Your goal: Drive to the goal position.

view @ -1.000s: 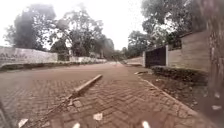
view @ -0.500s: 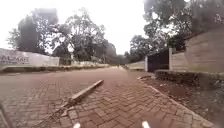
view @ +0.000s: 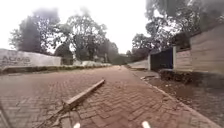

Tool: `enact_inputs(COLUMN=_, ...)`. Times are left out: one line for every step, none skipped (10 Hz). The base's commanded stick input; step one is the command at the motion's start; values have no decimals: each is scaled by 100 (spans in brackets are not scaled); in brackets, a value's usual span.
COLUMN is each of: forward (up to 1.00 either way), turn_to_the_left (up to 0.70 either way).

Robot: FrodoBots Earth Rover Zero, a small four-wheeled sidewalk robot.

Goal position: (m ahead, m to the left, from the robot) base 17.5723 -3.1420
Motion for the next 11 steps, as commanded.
enact_inputs(forward=50, turn_to_the_left=7)
enact_inputs(forward=50, turn_to_the_left=2)
enact_inputs(forward=50, turn_to_the_left=14)
enact_inputs(forward=50, turn_to_the_left=8)
enact_inputs(forward=50, turn_to_the_left=0)
enact_inputs(forward=50, turn_to_the_left=0)
enact_inputs(forward=50, turn_to_the_left=0)
enact_inputs(forward=50, turn_to_the_left=0)
enact_inputs(forward=50, turn_to_the_left=0)
enact_inputs(forward=50, turn_to_the_left=0)
enact_inputs(forward=50, turn_to_the_left=0)
